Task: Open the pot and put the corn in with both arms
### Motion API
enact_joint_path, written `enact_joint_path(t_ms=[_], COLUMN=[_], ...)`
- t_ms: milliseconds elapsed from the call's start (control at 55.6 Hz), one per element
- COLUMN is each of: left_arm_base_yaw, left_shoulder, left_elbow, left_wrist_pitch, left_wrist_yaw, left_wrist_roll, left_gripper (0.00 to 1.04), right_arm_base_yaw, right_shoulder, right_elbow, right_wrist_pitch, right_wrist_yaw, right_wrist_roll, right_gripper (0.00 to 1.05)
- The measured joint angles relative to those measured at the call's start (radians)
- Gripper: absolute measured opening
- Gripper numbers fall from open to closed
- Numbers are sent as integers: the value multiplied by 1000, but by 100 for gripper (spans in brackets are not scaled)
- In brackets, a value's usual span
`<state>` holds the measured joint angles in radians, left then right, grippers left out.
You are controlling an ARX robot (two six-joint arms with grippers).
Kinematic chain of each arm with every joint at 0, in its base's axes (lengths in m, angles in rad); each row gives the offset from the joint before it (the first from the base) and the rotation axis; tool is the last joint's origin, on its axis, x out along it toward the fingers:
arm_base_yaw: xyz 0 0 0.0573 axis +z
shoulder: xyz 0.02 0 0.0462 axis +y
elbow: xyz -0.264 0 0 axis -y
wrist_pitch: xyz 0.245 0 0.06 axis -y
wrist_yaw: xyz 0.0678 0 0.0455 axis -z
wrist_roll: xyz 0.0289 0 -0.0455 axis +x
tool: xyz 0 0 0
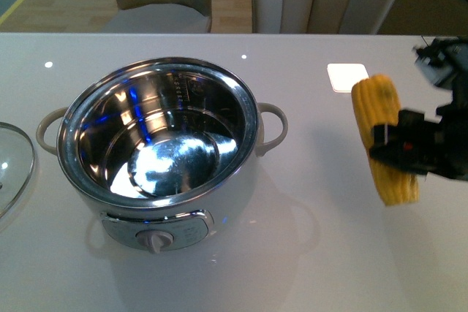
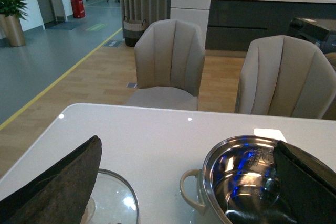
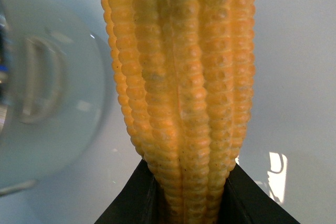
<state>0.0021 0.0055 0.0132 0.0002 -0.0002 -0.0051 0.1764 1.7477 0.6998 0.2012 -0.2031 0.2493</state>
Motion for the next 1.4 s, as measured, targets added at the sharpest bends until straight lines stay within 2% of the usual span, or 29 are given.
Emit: enact_joint_path(t_ms=[72,234,503,863,1079,1115,1259,1403], left_arm_base_yaw=[0,0,0,0,0,0,0,0], left_shoulder=[0,0,0,0,0,0,0,0], left_elbow=[0,0,0,0,0,0,0,0], left_wrist_pitch=[0,0,0,0,0,0,0,0], left_wrist_yaw=[0,0,0,0,0,0,0,0], left_wrist_roll=[0,0,0,0,0,0,0,0], left_gripper=[98,98,98,98,98,98,98,98], right_arm_base_yaw=[18,134,302,439,479,483,491,490], right_shoulder=[-37,-53,76,261,333,341,363,360], right_elbow=[27,119,306,510,556,558,558,554], right_wrist_pitch=[-6,-6,-16,-116,-163,-167,-183,-158], right_wrist_yaw=[-16,-26,-25,-11,-3,-3,2,14], right_wrist_roll=[61,215,381,420,413,410,401,389], right_gripper=[20,19,18,16,16,22,57,79])
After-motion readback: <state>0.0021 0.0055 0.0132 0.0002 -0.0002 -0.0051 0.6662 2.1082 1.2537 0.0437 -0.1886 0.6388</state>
